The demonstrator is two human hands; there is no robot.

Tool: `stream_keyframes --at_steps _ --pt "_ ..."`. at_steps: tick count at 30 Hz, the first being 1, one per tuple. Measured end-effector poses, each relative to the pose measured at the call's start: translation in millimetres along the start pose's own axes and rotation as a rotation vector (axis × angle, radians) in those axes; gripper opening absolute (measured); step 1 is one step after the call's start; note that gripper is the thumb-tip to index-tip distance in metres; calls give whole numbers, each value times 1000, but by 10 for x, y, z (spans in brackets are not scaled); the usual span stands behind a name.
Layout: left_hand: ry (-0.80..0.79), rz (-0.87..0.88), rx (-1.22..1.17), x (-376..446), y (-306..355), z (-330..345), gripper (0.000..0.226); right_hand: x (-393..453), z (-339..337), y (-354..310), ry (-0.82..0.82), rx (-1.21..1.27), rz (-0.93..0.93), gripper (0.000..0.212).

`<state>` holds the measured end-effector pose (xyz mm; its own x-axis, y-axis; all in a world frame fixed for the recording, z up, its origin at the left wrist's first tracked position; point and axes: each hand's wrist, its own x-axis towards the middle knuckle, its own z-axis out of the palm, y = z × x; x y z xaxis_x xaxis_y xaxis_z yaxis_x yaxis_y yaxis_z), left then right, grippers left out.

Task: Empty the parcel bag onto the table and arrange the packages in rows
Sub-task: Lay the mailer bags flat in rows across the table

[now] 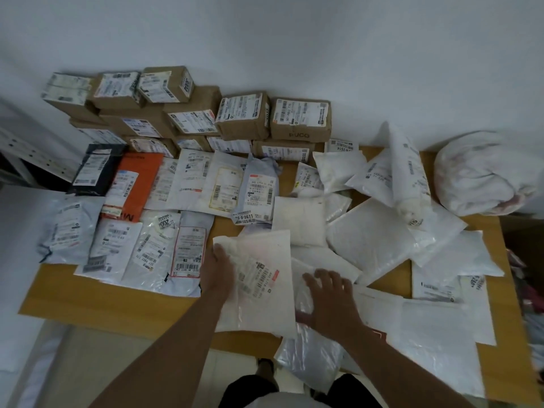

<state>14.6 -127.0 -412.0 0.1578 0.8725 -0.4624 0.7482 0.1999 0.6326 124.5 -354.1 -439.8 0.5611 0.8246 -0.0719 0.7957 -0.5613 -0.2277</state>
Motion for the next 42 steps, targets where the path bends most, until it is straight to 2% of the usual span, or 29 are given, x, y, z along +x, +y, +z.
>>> stream_keyframes --at_steps 3,6,8,10,11,13,15,16,18,19,20,22,25,28,30,32,35,39,42 --pt "-107 -69 -229 -48 9 -56 66 -260 327 21 -158 -69 -59 104" --pt "-423 -282 -683 -113 109 -77 57 -165 355 183 -124 -46 -35 102" --pt "-462 -387 -787 -94 118 -85 76 -26 306 302 -89 -55 12 98" --pt "-457 -365 -685 -66 62 -86 97 58 270 443 -64 -73 48 94" --pt "-471 -331 -663 -101 45 -85 92 85 263 519 -37 -75 53 90" --pt "-514 -340 -722 -174 -27 -93 68 161 226 637 70 -77 52 73" --pt "-434 -314 -668 -242 -92 -102 56 265 132 712 190 -52 67 56" --pt "-379 -266 -576 -236 -147 -99 61 335 65 748 244 -31 84 52" --pt "-285 -82 -243 -236 -320 -73 73 471 -73 842 315 -11 121 51" --pt "-230 6 -87 -273 -373 -57 71 521 -128 877 328 -14 139 47" --pt "-173 49 12 -312 -413 -35 67 552 -161 894 332 -30 144 39" --pt "-94 84 51 -403 -459 28 62 540 -207 810 297 -72 114 23" --pt "-52 12 26 -445 -536 134 61 361 -161 398 132 27 58 42" --pt "-52 -72 52 -397 -642 221 66 141 24 -99 -225 185 44 65" --pt "-80 -89 27 -405 -662 255 65 56 189 -328 -405 286 134 83" --pt "-90 -90 -7 -404 -663 253 62 62 291 -492 -408 432 283 97" --pt "-111 -97 1 -410 -681 241 61 164 320 -609 -294 543 477 108" --pt "-132 -94 29 -405 -744 174 63 250 292 -672 -265 512 550 109" --pt "-216 -104 13 -377 -752 82 61 317 337 -648 -261 644 612 102"
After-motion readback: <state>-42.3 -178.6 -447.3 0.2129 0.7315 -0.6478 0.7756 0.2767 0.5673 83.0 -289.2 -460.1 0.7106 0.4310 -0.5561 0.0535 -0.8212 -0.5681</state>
